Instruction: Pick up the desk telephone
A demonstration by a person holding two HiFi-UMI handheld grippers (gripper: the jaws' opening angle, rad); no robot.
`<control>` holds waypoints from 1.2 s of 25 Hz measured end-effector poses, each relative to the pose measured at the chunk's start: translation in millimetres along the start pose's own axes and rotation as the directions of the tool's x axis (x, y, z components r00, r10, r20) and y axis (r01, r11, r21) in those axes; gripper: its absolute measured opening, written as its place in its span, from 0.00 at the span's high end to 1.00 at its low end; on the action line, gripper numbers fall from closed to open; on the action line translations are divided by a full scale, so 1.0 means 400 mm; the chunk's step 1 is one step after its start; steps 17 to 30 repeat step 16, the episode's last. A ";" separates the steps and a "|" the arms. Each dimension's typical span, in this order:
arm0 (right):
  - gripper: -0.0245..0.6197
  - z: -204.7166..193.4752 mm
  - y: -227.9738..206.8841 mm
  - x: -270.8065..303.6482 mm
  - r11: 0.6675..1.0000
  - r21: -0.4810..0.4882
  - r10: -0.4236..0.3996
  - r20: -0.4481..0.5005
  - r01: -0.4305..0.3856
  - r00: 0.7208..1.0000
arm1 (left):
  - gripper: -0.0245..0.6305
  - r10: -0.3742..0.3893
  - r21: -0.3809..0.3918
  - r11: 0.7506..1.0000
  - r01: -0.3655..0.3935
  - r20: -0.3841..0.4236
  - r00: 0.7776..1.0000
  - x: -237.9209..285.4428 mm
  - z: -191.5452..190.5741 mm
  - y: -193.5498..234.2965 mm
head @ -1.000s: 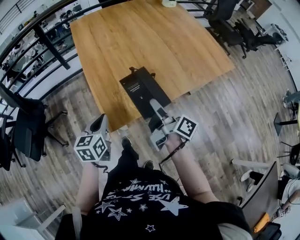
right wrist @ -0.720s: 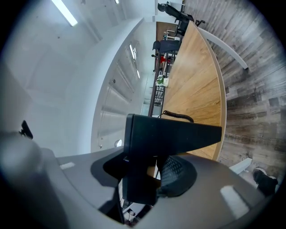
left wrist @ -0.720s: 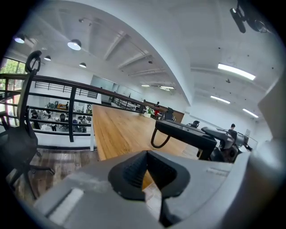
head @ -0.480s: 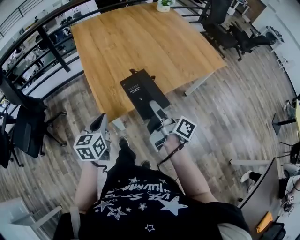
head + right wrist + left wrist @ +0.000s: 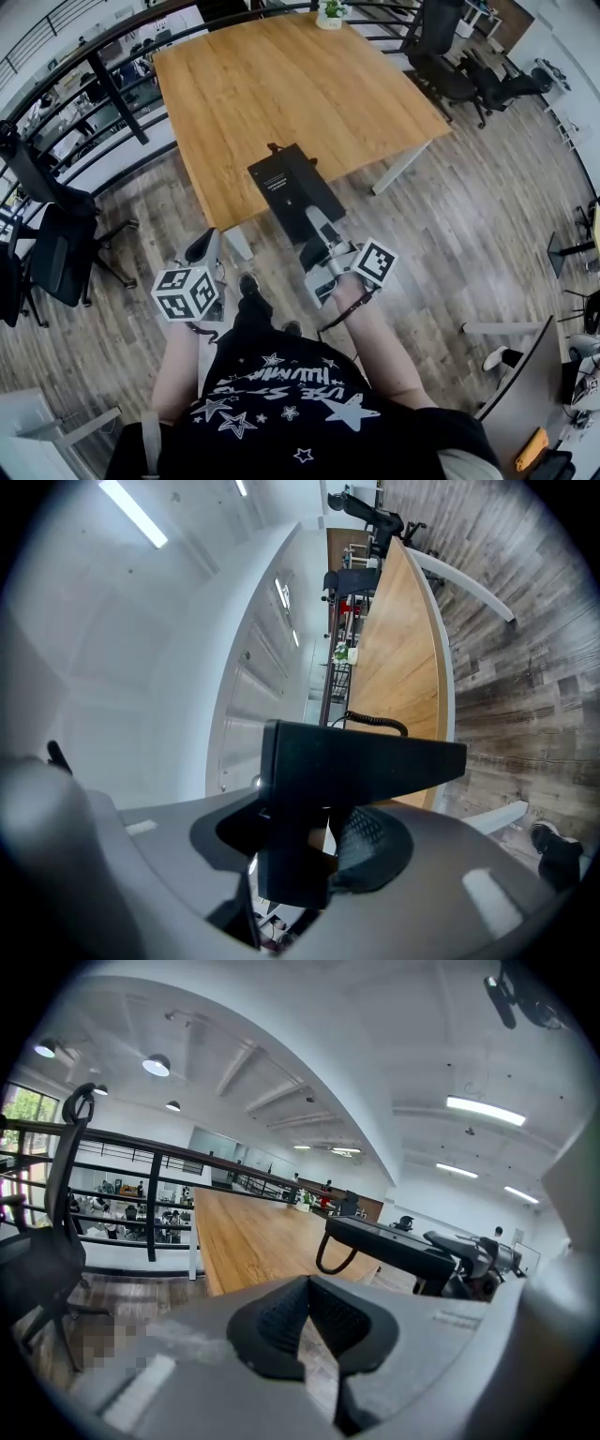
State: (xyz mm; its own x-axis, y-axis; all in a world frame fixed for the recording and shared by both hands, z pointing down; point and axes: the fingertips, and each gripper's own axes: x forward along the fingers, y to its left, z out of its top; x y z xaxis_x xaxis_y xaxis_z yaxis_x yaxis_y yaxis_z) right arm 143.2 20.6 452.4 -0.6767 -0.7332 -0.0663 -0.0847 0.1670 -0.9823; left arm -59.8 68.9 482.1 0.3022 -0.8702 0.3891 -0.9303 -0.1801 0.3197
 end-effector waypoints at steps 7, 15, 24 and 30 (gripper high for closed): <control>0.67 -0.004 0.017 -0.033 1.000 -0.006 -0.005 0.006 0.005 1.000 | 0.96 0.002 0.003 1.000 -0.002 0.016 1.000 -0.021 0.011 -0.022; 0.67 -0.005 0.012 -0.074 0.999 -0.010 -0.031 0.019 0.031 0.999 | 0.96 -0.017 0.007 1.000 0.017 0.007 1.000 -0.032 -0.004 -0.050; 0.67 -0.004 0.012 -0.081 0.999 -0.008 -0.034 0.024 0.034 0.999 | 0.96 -0.019 0.006 1.000 0.019 0.007 1.000 -0.034 -0.006 -0.055; 0.67 -0.004 0.012 -0.081 0.999 -0.008 -0.034 0.024 0.034 0.999 | 0.96 -0.019 0.006 1.000 0.019 0.007 1.000 -0.034 -0.006 -0.055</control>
